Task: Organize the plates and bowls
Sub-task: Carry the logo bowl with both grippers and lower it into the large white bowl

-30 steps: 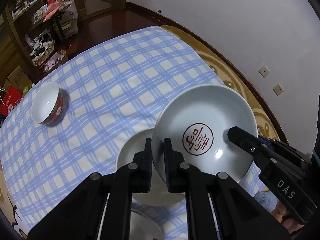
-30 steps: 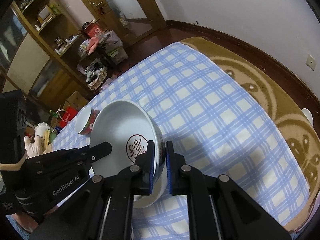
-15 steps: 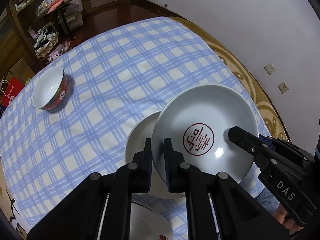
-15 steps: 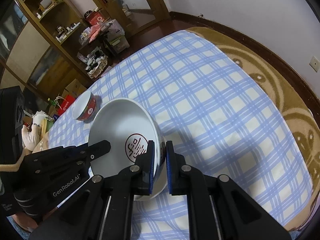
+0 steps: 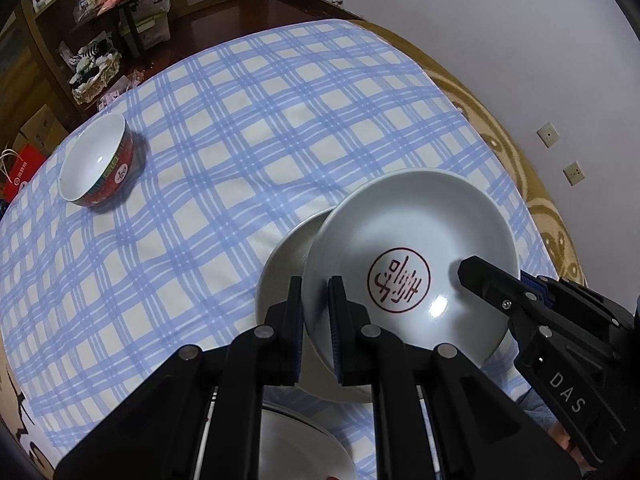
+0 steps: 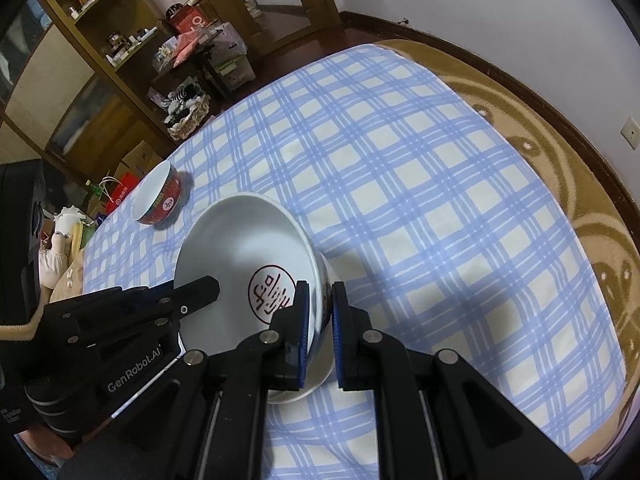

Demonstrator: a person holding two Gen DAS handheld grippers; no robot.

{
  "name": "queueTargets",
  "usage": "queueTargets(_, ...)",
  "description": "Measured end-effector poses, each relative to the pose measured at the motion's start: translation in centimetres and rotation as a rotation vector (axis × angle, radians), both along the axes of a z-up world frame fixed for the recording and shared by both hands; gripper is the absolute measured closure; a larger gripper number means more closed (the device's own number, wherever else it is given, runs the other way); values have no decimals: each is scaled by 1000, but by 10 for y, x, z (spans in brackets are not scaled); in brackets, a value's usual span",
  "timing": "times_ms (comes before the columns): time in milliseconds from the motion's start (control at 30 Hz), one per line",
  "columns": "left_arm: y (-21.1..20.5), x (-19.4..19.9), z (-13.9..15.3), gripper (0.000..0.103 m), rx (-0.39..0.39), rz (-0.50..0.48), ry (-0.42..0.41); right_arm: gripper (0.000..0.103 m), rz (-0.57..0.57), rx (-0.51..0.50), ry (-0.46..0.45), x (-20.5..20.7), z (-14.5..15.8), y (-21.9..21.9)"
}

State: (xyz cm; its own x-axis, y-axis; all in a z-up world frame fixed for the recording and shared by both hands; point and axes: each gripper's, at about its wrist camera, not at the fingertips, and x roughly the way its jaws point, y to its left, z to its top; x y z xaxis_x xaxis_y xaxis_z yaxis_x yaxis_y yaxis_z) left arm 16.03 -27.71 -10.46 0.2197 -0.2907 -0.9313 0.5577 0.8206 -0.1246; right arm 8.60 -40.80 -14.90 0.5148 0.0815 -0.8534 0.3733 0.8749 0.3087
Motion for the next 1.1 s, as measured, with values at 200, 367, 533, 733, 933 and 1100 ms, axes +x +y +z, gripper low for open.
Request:
queueTargets(200, -2, 2, -8, 91, -6, 2, 13, 92, -10, -10, 7, 1, -4, -1)
queueTargets(367, -2, 4, -13, 90, 7, 10, 18, 92, -7, -13, 22, 4, -9, 1)
queueTargets(533, -2, 8, -18, 89, 12, 13, 22, 92, 6, -55, 31, 11, -9, 6)
queueTargets(733, -4, 13, -23, 89, 15, 20, 27, 92, 6, -51, 42, 13, -13, 6)
queueTargets(933, -2, 15, -26, 90, 10, 24, 38, 92, 9, -52, 49, 15, -16, 8)
queueTargets(1100, -1, 16, -28, 90, 14, 22, 36, 92, 12, -49, 54, 17, -19, 9)
